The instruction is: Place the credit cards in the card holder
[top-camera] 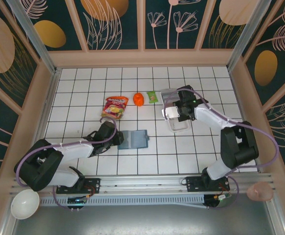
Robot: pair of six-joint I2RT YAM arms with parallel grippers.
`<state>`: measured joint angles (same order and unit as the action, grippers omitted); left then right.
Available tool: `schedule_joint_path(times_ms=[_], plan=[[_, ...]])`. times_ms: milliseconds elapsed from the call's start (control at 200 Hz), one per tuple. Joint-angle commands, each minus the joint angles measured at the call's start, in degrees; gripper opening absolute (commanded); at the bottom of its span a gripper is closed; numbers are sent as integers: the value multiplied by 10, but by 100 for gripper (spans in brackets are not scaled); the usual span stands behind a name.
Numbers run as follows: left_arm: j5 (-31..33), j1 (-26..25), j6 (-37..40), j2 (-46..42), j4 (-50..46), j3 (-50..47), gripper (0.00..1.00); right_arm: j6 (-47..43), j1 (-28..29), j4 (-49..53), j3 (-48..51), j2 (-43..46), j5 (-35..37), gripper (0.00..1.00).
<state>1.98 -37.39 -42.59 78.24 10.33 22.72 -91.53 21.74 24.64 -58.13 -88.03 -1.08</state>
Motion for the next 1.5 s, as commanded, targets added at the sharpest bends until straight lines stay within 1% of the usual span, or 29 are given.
schedule_joint_path(times_ms=[0,100,175,270,325,340,400,500,545,575,610,631,636,641,686,706,736,781,851,916,986,1051,1106,1291,1366,1496], plan=[[-34,0,10,24,15,7,34,41,16,52,-3,41,-14,0],[-31,0,12,23,11,10,34,81,35,60,-4,73,-10,0],[-30,0,13,22,9,12,34,172,59,21,0,95,17,0],[-32,0,13,23,7,14,34,281,84,-5,-10,127,18,0],[-30,0,12,23,4,14,34,330,93,-14,-10,157,-9,0],[-31,0,12,23,5,15,34,344,104,-21,-7,164,-19,0],[-33,0,12,22,3,15,34,422,127,-84,14,207,-32,0],[-27,0,12,19,-3,12,34,603,166,-186,58,274,-53,0],[-27,0,12,17,-4,11,34,735,177,-246,83,298,-45,0],[-26,0,11,16,-3,10,34,837,182,-271,94,309,-27,0],[-30,0,10,16,-1,9,34,957,188,-273,95,312,6,0],[-31,0,10,16,-1,9,34,1020,191,-258,89,309,17,0],[-30,0,9,16,-1,9,34,1020,191,-258,89,309,17,0],[-31,0,9,16,-1,9,34,1049,191,-251,85,306,18,0],[-33,0,9,17,-1,9,34,1155,191,-200,64,288,29,0],[-34,0,9,17,-1,9,34,1191,191,-181,55,277,23,0],[-35,0,8,18,-1,10,34,1226,194,-160,47,260,-13,0],[-36,0,7,19,-1,11,33,1269,211,-153,46,238,-42,0],[-40,0,7,20,-1,10,31,1347,254,-189,74,214,-29,0],[-39,0,8,20,-3,9,30,1419,272,-226,101,190,-29,0],[-38,0,8,20,-7,9,29,1466,288,-254,110,156,-37,0],[-38,0,6,17,-6,5,29,1494,313,-280,113,124,-22,0],[-39,0,5,17,-2,2,28,1509,329,-280,102,92,-9,0],[-46,0,5,21,0,0,26,1508,347,-265,67,-3,-6,0],[-47,0,3,20,-1,-1,26,1503,348,-266,66,-22,-12,0],[-53,0,0,20,7,-8,26,1492,349,-243,65,-38,7,0]])
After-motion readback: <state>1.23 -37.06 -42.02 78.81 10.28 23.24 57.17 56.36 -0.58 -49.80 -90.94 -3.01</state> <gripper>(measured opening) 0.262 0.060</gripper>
